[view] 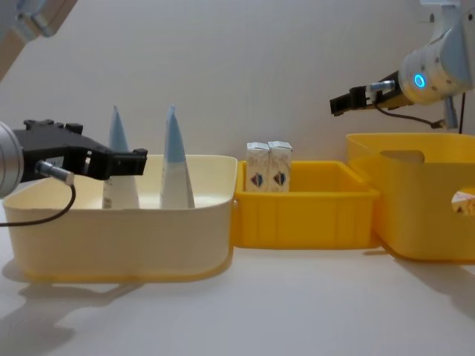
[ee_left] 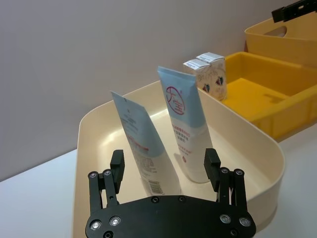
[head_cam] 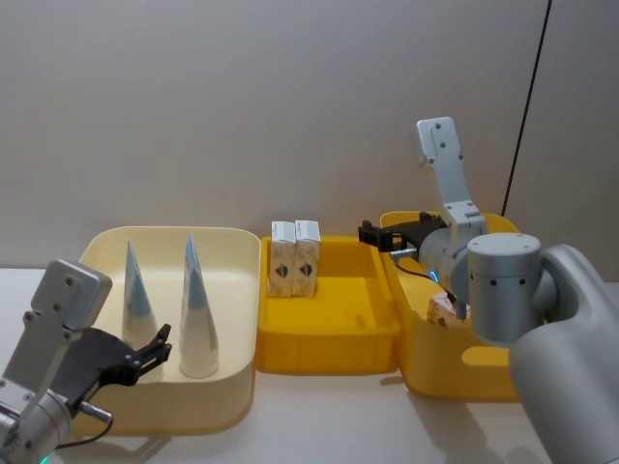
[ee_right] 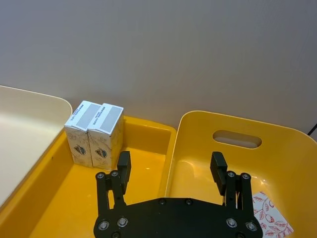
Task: Bimanual collaborative sorting of washing and personal care products
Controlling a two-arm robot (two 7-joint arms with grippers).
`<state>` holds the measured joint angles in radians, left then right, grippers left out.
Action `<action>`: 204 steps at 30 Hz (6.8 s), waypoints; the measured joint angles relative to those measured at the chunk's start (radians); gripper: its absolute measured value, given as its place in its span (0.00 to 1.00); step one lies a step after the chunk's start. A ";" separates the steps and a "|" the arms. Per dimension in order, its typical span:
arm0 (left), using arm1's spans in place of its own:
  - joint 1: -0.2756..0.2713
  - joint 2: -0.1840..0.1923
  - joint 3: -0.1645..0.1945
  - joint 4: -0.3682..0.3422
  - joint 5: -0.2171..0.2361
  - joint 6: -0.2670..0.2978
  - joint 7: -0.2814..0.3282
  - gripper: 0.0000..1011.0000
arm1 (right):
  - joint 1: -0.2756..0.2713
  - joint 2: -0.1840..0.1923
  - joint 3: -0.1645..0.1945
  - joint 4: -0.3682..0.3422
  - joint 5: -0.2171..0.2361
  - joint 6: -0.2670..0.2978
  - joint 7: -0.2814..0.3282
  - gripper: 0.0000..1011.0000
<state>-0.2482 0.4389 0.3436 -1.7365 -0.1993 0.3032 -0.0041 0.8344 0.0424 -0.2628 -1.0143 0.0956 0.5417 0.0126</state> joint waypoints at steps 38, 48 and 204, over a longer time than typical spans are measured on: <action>-0.172 -0.028 0.020 0.313 0.006 -0.077 -0.182 0.99 | 0.000 0.000 0.000 0.000 0.000 0.000 0.000 0.99; -0.207 -0.041 0.029 0.333 0.011 -0.056 -0.213 0.99 | 0.000 0.000 0.000 0.000 0.000 0.000 0.000 0.99; -0.333 -0.090 0.072 0.125 0.276 0.231 -0.060 0.34 | 0.000 0.000 0.000 0.000 0.000 0.000 0.000 0.99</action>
<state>-0.5811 0.3484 0.4151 -1.6118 0.0763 0.5337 -0.0645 0.8343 0.0424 -0.2628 -1.0144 0.0957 0.5417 0.0126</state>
